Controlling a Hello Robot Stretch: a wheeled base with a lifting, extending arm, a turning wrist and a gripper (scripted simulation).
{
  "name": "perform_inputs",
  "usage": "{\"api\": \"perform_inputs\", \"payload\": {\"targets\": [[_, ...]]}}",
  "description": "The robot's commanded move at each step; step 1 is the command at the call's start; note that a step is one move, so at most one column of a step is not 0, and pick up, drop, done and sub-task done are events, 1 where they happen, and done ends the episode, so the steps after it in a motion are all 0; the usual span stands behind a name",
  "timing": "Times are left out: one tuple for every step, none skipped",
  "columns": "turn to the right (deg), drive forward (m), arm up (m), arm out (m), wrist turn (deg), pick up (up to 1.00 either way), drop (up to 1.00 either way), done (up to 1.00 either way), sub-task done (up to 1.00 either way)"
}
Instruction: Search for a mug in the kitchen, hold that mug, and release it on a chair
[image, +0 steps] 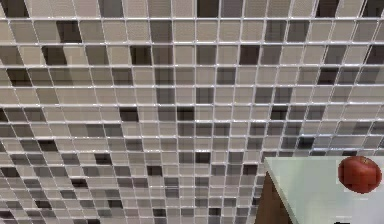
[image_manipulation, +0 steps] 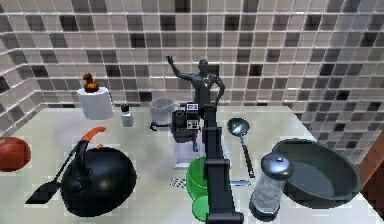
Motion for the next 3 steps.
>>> {"api": "perform_inputs", "payload": {"targets": [[0.0, 0.00, 0.10, 0.00, 0.0, 0.00, 0.00, 0.00, 0.00], [0.0, 0.00, 0.06, 0.00, 0.0, 0.00, 0.00, 0.00, 0.00], [0.0, 0.00, 0.00, 0.00, -45.0, 0.00, 0.00, 0.00, 0.00]]}}
